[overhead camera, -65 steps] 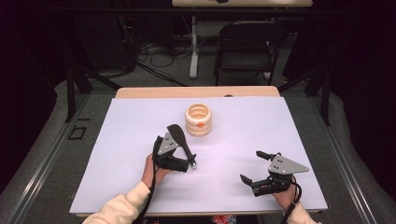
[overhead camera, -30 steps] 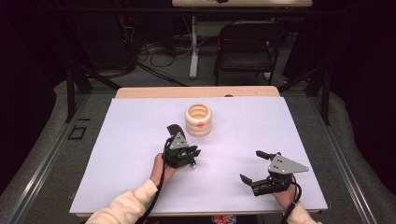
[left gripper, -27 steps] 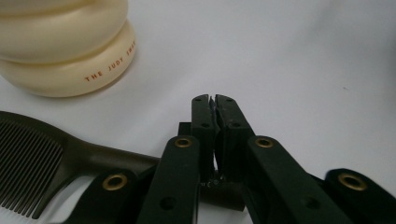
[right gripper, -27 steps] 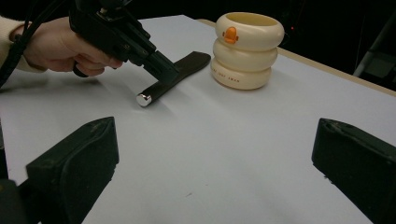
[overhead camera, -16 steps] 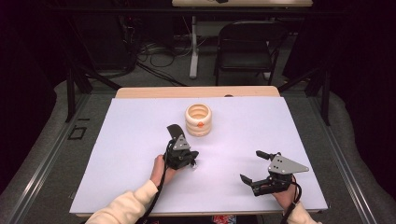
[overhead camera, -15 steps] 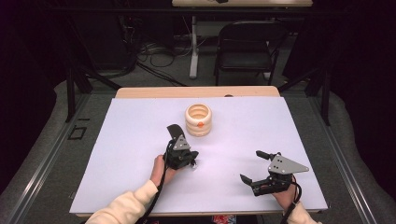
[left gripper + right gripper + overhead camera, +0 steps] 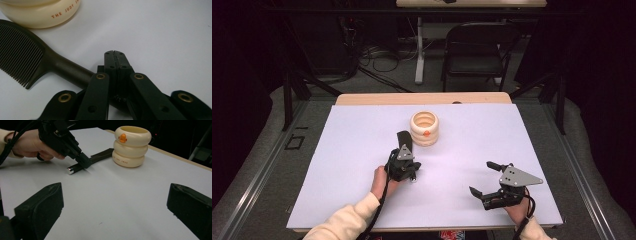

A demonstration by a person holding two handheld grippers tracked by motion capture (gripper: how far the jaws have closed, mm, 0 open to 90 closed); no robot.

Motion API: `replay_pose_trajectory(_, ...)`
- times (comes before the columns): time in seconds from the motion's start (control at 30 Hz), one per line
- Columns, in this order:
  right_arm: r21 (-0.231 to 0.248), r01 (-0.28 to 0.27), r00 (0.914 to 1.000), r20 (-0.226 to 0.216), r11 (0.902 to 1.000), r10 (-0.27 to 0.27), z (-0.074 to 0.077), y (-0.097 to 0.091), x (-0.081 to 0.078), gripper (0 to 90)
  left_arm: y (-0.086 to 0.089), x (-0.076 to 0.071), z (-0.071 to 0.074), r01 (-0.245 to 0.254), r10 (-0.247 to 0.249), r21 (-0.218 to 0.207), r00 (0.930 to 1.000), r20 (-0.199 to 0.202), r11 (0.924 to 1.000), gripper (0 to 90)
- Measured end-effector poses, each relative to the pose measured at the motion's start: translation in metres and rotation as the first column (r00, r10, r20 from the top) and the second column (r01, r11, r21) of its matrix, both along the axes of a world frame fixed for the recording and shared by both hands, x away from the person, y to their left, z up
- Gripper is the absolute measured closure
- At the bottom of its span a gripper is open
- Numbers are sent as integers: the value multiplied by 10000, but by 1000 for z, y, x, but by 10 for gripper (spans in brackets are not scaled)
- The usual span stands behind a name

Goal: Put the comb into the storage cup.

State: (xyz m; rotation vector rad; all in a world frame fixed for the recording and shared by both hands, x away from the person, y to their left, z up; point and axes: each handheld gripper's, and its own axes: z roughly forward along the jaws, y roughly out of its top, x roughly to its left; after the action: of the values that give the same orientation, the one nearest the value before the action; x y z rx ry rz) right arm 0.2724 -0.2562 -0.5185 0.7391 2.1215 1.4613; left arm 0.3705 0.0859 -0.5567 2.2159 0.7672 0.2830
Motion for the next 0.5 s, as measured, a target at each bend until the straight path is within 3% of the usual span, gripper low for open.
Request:
replay_pose_trajectory(0.2, -4, -6, 10000, 14, 10000, 6, 0, 0, 0, 3, 1, -1, 2, -239, 234, 420, 9996, 133, 9988, 896)
replay_pose_trajectory(0.5, 3, 17, 10000, 1, 10000, -17, 0, 0, 0, 3, 6, -3, 3, -290, 296, 1122, 9996, -35, 9933, 897)
